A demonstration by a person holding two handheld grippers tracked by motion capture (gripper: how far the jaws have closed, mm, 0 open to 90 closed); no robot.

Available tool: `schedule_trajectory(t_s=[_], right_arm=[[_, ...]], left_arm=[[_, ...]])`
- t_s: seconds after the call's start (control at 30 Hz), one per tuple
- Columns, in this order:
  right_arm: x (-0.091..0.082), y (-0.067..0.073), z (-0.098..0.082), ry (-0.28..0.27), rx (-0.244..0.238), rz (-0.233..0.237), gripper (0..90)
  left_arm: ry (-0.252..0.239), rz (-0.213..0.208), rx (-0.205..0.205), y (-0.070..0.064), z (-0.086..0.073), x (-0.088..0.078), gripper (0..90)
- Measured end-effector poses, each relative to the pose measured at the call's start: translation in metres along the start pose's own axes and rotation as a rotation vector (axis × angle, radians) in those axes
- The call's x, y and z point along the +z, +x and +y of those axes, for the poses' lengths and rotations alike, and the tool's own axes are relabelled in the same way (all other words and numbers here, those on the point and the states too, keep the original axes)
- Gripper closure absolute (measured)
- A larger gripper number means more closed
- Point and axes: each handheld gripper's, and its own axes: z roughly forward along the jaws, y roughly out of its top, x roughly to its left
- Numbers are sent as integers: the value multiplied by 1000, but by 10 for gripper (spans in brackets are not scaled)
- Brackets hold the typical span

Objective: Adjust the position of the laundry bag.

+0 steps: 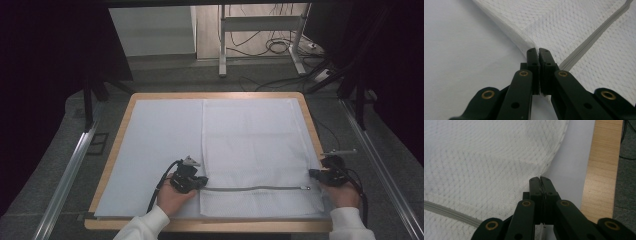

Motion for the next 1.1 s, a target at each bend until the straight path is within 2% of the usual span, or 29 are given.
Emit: schedule_trajectory(t_s=[0.2, 0.37, 0.87, 1.1], right_arm=[[-7, 0, 1, -38, 9, 29, 883], [-10, 1, 1, -47, 18, 66, 883], [-7, 5, 2, -49, 10, 76, 884], [-4, 12, 4, -50, 0, 99, 885]], left_arm=[[-9, -4, -3, 1, 0, -3, 887], [-17, -8, -9, 1, 1, -4, 888], [-25, -12, -21, 7, -1, -10, 893], [-36, -9, -26, 13, -6, -21, 894]])
